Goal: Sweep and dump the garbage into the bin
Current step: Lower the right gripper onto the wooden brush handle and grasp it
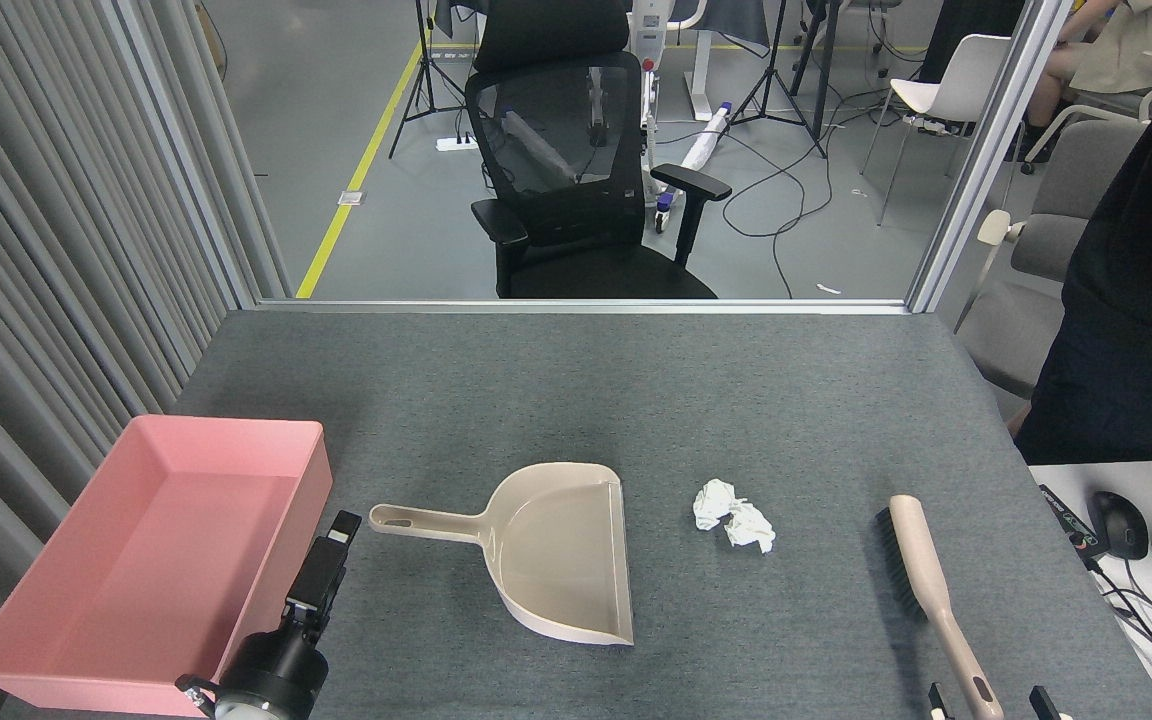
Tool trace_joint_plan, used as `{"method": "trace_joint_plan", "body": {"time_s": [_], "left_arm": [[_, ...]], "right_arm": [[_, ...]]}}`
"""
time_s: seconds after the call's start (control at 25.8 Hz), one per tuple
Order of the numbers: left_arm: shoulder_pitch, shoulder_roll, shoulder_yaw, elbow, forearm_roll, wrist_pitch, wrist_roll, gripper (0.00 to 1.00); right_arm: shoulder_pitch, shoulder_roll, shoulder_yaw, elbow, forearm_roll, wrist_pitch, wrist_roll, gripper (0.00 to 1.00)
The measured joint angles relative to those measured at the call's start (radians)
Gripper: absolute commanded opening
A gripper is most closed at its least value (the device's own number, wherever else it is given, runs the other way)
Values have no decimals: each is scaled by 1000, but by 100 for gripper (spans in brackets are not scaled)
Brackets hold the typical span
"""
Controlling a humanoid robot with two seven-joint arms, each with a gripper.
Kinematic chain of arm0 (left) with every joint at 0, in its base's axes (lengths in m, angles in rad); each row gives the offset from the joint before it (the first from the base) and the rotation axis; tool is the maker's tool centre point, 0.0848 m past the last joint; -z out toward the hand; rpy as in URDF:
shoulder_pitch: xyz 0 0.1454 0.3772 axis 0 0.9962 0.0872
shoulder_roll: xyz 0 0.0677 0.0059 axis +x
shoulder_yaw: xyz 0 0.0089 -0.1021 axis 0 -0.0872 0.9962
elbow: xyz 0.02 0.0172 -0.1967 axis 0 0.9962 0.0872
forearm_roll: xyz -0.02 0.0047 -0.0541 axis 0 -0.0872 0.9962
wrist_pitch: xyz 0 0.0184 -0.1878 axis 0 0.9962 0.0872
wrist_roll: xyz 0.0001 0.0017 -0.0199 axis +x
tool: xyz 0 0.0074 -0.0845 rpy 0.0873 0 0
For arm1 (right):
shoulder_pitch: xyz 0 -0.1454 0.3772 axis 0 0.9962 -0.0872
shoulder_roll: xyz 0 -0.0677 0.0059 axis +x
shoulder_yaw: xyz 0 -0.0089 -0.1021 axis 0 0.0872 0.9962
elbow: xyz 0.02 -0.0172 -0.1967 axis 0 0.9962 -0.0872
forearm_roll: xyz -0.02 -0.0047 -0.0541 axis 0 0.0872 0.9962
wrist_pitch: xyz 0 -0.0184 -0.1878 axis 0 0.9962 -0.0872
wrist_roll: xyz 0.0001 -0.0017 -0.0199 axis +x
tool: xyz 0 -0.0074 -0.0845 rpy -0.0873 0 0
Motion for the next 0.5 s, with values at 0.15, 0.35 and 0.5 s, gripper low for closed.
{"method": "trace_joint_plan", "body": {"time_s": [0.15,0.35,0.5], "left_arm": [[0,0,0,1,0,0,0,99],[0,0,0,-2,0,0,0,99],[0,0,0,-1,0,0,0,99]], "right_arm": [[-24,-3,2,14,1,0,0,99],[-39,-6,3,24,1,-2,-4,98],[-50,-8,4,47,1,-3,-2,98]]}}
